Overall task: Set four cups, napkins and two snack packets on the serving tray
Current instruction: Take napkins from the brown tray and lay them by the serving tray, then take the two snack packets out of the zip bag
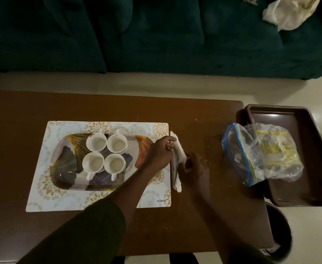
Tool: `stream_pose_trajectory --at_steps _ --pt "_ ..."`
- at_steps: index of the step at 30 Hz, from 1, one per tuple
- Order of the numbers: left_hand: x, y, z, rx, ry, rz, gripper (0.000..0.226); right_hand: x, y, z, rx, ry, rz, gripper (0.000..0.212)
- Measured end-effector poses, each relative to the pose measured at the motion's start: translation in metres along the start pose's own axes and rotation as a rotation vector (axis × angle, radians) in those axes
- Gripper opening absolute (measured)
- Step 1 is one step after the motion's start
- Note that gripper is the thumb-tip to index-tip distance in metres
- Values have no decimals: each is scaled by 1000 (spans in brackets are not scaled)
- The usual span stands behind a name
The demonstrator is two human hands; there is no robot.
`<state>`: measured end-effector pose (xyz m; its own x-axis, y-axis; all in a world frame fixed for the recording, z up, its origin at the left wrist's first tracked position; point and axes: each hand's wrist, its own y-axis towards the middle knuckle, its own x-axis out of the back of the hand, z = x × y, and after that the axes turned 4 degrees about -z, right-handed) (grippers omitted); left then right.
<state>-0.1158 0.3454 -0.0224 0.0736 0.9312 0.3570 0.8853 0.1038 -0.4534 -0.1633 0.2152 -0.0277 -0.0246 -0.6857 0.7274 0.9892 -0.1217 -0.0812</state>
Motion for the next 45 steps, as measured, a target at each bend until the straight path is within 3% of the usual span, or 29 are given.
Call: stream_pose_trajectory --at_steps 8,20,26,31,37,45 --pt "-7 5 3 -6 40 -3 45 -1 4 -8 -19 -16 41 29" --pt "-10 9 3 -27 35 -88 40 3 3 -5 56 -55 -17 5" --pt "-13 12 -2 -36 46 -89 36 6 -2 -7 56 36 23 15" --pt "-10 11 -5 -57 52 -125 31 11 12 0 66 73 -75 23" --pt "-23 20 -32 -173 81 -239 29 49 61 -18 -90 66 -135 13" --pt "-86 25 -83 -179 75 -139 24 123 99 -71 -101 -16 -137 15"
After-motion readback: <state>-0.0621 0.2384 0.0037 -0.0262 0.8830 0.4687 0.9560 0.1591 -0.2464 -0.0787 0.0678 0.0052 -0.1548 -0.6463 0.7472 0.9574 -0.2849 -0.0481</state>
